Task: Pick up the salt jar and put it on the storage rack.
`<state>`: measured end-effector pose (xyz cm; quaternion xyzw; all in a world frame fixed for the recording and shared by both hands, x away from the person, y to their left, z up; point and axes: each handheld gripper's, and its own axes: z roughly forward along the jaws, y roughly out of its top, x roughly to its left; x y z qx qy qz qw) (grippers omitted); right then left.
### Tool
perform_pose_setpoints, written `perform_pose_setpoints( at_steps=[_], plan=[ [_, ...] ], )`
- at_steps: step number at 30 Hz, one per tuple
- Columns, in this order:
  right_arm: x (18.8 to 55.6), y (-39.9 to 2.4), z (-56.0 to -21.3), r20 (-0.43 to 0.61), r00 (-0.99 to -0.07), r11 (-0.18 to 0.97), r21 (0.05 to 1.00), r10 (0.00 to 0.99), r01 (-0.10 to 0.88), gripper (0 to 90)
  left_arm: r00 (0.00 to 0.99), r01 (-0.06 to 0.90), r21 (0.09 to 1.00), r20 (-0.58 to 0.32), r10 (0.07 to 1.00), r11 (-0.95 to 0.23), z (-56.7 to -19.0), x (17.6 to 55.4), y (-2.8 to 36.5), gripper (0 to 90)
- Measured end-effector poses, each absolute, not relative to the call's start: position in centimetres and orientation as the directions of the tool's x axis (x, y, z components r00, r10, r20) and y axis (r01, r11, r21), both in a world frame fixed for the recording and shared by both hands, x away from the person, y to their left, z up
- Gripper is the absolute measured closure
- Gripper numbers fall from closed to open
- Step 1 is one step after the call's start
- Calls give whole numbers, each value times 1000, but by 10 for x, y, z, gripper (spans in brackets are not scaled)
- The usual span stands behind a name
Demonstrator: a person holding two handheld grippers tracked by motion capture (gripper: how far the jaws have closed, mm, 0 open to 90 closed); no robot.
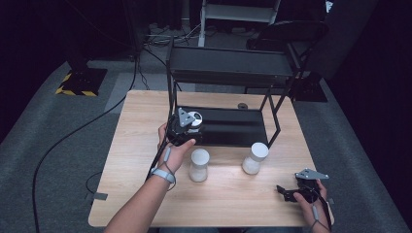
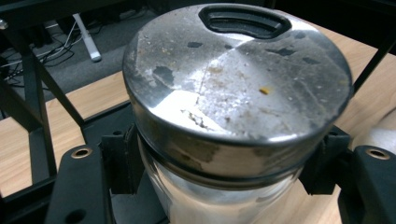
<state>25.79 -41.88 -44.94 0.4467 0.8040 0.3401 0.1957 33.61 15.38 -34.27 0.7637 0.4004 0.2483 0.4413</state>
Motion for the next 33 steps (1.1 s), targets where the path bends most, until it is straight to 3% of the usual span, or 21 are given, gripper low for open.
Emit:
perform_pose_setpoints(
  at_steps=[33],
  plan=[
    [258,-419,-449,-10,-523,368,722,852,586,0,548,435,850,11,837,-297,-354,377,140,306]
  ],
)
